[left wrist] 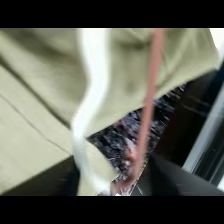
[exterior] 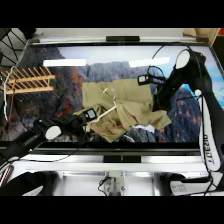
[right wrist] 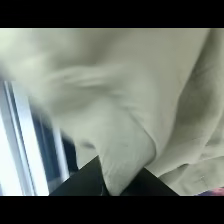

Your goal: Fold the shirts.

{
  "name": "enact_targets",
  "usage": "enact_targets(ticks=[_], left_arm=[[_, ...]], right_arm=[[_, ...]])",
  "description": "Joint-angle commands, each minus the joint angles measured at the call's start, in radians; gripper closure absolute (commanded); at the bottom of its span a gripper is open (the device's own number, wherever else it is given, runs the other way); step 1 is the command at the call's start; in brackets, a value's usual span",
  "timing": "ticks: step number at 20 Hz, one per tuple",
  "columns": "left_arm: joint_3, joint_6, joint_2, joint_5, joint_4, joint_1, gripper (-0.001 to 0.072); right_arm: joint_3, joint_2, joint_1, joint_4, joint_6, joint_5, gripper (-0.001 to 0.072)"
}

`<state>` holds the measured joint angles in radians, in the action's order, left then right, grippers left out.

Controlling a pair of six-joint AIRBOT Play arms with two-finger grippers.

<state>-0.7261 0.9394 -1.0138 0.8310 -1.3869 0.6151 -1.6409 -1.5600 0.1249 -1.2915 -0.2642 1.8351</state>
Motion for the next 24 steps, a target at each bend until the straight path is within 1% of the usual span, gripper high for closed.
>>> enact_targets(ticks=[1, 2, 4, 5, 6, 7, 8, 9, 10, 12, 13, 14, 15, 17, 18, 19, 20, 22, 23, 24], left_arm=[[-0.036, 0.004, 0.001, 0.0, -0.121, -0.111, 0.0109], [-0.061, 0.004, 0.001, 0.0, -0.159, -0.154, 0.0091], [-0.129, 0.008, 0.004, 0.0, -0.225, -0.257, 0.009], [-0.165, 0.024, 0.007, 0.0, -0.249, -0.31, 0.009], [-0.203, 0.052, 0.014, 0.0, -0.264, -0.365, 0.009], [-0.239, 0.104, 0.023, 0.001, -0.266, -0.429, 0.0091], [-0.266, 0.191, 0.034, 0.002, -0.264, -0.488, 0.0092], [-0.278, 0.281, 0.042, 0.019, -0.253, -0.534, 0.0098], [-0.276, 0.345, 0.05, 0.059, -0.227, -0.568, 0.0104], [-0.251, 0.381, 0.05, 0.174, -0.112, -0.587, 0.0111], [-0.214, 0.383, 0.053, 0.191, -0.031, -0.574, 0.0113], [-0.161, 0.383, 0.053, 0.182, 0.043, -0.537, 0.0123], [-0.104, 0.383, 0.053, 0.145, 0.093, -0.476, 0.0207], [-0.013, 0.383, 0.051, 0.043, 0.146, -0.306, 0.0208], [0.015, 0.388, 0.05, -0.013, 0.149, -0.198, 0.0208], [0.026, 0.412, 0.05, -0.062, 0.14, -0.103, 0.0208], [0.026, 0.475, 0.05, -0.122, 0.108, -0.013, 0.021], [0.026, 0.69, 0.045, -0.229, -0.031, 0.119, 0.0213], [0.026, 0.767, 0.032, -0.249, -0.12, 0.17, 0.0213], [0.026, 0.818, 0.012, -0.249, -0.191, 0.208, 0.0213]], right_arm=[[0.0, 0.032, -0.002, 0.011, -0.014, 0.026, 0.0645], [0.0, 0.052, -0.002, 0.017, -0.026, 0.03, 0.0645], [0.0, 0.104, -0.002, 0.032, -0.063, 0.031, 0.0646], [0.0, 0.131, -0.002, 0.04, -0.088, 0.031, 0.0646], [0.0, 0.161, -0.002, 0.055, -0.117, 0.031, 0.0646], [0.0, 0.192, -0.002, 0.076, -0.144, 0.031, 0.0647], [0.0, 0.229, -0.002, 0.11, -0.184, 0.027, 0.0647], [0.0, 0.264, -0.002, 0.138, -0.225, 0.023, 0.0647], [0.0, 0.303, -0.002, 0.15, -0.28, 0.015, 0.0647], [0.0, 0.37, -0.002, 0.146, -0.4, -0.035, 0.0647], [0.0, 0.392, -0.002, 0.15, -0.452, -0.066, 0.0647], [0.0, 0.406, -0.002, 0.164, -0.503, -0.084, 0.0647], [0.0, 0.411, -0.002, 0.178, -0.55, -0.084, 0.0647], [0.0, 0.412, 0.003, 0.192, -0.66, -0.086, 0.0648], [0.0, 0.412, 0.016, 0.174, -0.68, -0.085, 0.0648], [0.0, 0.412, 0.039, 0.158, -0.686, -0.085, 0.0648], [0.0, 0.412, 0.065, 0.14, -0.686, -0.087, 0.0648], [0.0, 0.412, 0.108, 0.104, -0.7, -0.092, 0.0649], [0.0, 0.412, 0.122, 0.083, -0.714, -0.093, 0.0648], [0.0, 0.412, 0.13, 0.068, -0.722, -0.093, 0.0649]])
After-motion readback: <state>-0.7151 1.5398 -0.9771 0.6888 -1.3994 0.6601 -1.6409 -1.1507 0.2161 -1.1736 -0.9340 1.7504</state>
